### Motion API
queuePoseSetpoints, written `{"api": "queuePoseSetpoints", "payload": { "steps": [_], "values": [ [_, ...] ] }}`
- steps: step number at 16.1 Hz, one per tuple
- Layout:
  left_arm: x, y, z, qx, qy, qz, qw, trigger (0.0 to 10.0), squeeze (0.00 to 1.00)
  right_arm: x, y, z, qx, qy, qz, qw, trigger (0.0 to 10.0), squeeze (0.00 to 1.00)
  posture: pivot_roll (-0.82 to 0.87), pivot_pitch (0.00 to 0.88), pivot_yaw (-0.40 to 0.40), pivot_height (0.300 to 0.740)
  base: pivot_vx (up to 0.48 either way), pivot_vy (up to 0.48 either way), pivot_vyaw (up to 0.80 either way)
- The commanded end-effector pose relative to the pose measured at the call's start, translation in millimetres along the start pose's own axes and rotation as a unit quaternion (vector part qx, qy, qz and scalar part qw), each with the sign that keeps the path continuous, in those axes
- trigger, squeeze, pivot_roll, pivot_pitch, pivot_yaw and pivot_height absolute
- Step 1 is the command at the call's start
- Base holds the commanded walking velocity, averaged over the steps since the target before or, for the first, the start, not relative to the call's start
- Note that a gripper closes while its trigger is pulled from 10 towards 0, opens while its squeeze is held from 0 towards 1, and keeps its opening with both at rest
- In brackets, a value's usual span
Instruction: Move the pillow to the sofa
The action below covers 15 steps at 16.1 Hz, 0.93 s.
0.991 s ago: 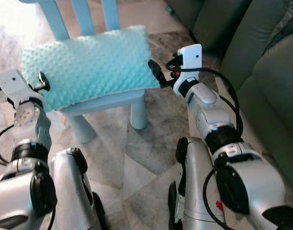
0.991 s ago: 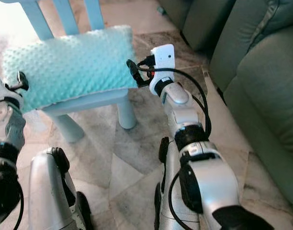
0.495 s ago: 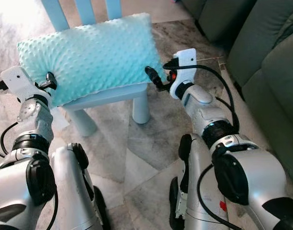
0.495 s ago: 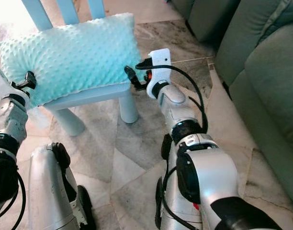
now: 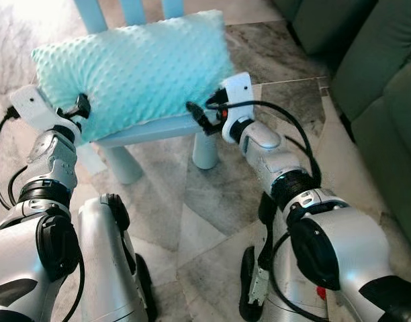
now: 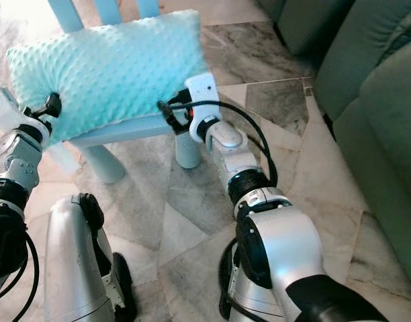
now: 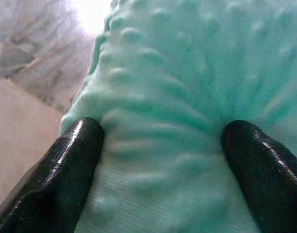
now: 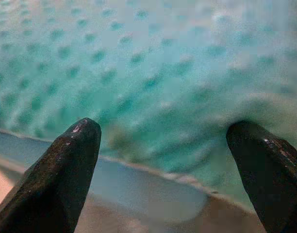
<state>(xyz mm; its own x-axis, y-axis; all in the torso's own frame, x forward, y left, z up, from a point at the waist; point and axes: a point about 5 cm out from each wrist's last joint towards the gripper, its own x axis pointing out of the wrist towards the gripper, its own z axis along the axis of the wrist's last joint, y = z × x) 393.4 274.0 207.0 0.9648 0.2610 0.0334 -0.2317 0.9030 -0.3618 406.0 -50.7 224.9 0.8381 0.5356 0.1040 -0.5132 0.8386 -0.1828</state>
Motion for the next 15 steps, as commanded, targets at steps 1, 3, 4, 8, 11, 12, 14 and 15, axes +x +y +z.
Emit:
{"api": "queuePoseSetpoints", "payload": {
  "steps": [1,3,4,8,11,12,14,15],
  "values": [
    [-0.8,2.5,-1.1,0.010,0.002,-0.005,1.000,10.0,0.00,3.5,3.2,10.5,-0.029,-0.021,0.005,0.999,10.0,0.00,0.00,0.453,-0.032,0.401,0.000,0.000,0.00],
    [-1.1,2.9,-5.5,0.000,0.016,0.000,1.000,10.0,0.00,2.6,-4.6,15.4,-0.062,-0.028,-0.025,0.997,10.0,0.00,0.00,0.456,-0.032,0.401,0.000,0.000,0.00],
    [-1.1,2.4,-5.8,0.001,0.015,0.000,1.000,10.0,0.00,1.1,-12.6,17.0,-0.074,-0.027,-0.055,0.995,10.0,0.00,0.01,0.455,-0.031,0.401,0.000,0.000,0.00],
    [-2.1,7.2,-4.6,0.005,0.010,0.002,1.000,10.0,0.00,-2.9,-33.6,24.1,-0.027,-0.034,-0.096,0.994,10.0,0.00,0.02,0.457,-0.031,0.401,0.000,0.000,0.00],
    [-2.2,5.0,-5.7,-0.004,0.013,-0.014,1.000,10.0,0.00,-7.2,-42.0,11.1,0.069,-0.005,-0.118,0.991,10.0,0.00,0.05,0.472,-0.027,0.401,0.000,0.000,0.00],
    [-2.3,3.9,-6.8,-0.003,0.015,-0.019,1.000,10.0,0.00,-7.4,-40.4,8.1,0.075,0.000,-0.116,0.990,10.0,0.00,0.06,0.476,-0.026,0.401,0.000,0.000,0.00],
    [-3.1,1.3,-10.0,0.000,0.021,-0.035,0.999,10.0,0.00,-6.8,-32.4,-1.4,0.104,0.016,-0.109,0.988,10.0,0.00,0.09,0.489,-0.023,0.401,0.000,0.000,0.00],
    [-3.3,1.5,-9.3,0.006,0.019,-0.038,0.999,10.0,0.00,-5.4,-27.8,-2.8,0.114,0.018,-0.101,0.988,10.0,0.00,0.10,0.492,-0.023,0.401,0.000,0.000,0.00]
  ]
}}
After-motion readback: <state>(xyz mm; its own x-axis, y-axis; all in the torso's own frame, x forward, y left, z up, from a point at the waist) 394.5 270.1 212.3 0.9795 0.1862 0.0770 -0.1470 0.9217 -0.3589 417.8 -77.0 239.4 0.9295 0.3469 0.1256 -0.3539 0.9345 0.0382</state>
